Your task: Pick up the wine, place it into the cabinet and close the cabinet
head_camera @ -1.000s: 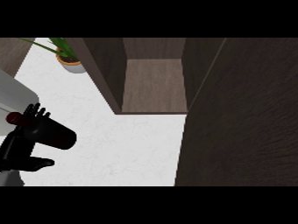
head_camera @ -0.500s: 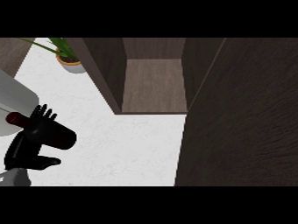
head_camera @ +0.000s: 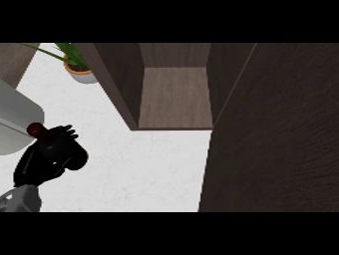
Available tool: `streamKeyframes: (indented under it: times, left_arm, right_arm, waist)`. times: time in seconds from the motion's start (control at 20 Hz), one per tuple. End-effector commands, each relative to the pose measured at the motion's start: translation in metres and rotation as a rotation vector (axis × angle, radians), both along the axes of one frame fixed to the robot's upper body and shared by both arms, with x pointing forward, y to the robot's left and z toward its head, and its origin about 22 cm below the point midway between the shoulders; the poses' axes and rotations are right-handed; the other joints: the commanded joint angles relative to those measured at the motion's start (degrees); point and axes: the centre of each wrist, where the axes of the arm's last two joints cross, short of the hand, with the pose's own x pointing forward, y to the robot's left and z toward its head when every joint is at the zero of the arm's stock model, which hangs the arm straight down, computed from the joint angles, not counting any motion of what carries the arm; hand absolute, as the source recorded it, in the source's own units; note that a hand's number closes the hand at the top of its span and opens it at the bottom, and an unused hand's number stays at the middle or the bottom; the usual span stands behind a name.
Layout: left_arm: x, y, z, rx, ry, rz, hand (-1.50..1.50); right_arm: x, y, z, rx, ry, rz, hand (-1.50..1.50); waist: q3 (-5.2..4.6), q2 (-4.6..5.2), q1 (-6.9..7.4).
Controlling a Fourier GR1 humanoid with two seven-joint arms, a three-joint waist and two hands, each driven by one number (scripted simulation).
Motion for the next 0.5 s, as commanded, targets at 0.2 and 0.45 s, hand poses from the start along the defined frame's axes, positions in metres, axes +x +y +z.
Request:
streamKeyframes:
  times: [0.2,0.45]
  left_arm:
    - [-0.005,0.008,0.002,0.019,-0.093,-0.131,1.5]
    - [0.007,-0.017,0.0,0.174,-0.188,-0.135,1.5]
  right_arm:
    - [-0.016,-0.004,0.0,0.033,-0.04,0.003,-1.5]
    - [-0.019,-0.006,0.012,0.013,-0.075,0.001,-1.5]
  waist:
    - [0.02,0.01,0.19]
    - [-0.04,0.08,-0.14]
